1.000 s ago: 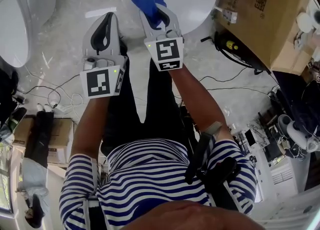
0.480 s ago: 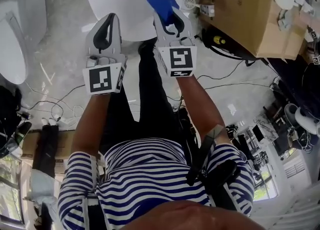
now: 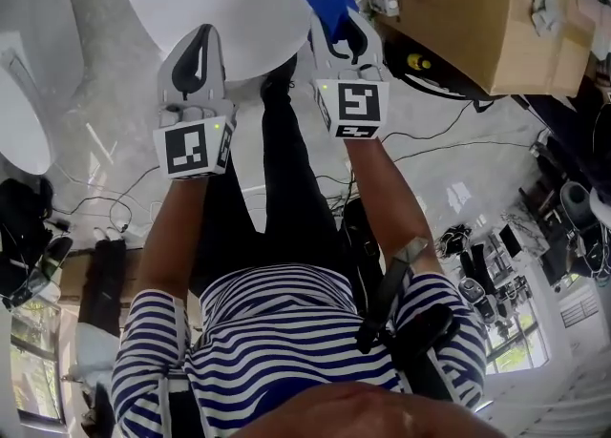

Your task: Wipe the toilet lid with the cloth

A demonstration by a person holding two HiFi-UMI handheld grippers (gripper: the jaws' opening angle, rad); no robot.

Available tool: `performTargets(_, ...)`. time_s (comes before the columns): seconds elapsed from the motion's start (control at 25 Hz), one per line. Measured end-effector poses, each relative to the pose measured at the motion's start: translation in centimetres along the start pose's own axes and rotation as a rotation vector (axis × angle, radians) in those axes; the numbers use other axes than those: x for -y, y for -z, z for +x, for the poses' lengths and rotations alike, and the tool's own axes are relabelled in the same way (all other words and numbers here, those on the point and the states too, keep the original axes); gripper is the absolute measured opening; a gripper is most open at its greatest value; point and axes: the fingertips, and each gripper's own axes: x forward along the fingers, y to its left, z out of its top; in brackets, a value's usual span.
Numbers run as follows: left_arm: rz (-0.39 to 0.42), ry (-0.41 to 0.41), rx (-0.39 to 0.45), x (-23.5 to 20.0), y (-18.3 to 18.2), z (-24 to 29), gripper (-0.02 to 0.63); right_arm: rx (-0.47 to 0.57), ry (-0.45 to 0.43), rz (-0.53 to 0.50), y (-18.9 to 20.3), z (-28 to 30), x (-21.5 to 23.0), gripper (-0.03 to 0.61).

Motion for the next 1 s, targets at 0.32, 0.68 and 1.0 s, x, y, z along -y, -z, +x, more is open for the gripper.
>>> performTargets(0.32, 0.004, -0.023, -0.05, -1.0, 3.8, 0.7, 0.002, -0.145, -0.037, 0.01, 9.3, 3.3, -1.4, 0.115)
performTargets(0.68, -0.001, -0.034, -0.068, -3.1, 5.7, 0.5, 0.002, -0.221, -0.074, -0.003, 14.3, 5.6, -4.4, 0.115)
performTargets(1.0, -0.008, -0.04, -0.06, -4.5, 5.5, -0.5, 0.002, -0.225, -0.092, -0.016, 14.6, 4.9, -6.6, 0.115)
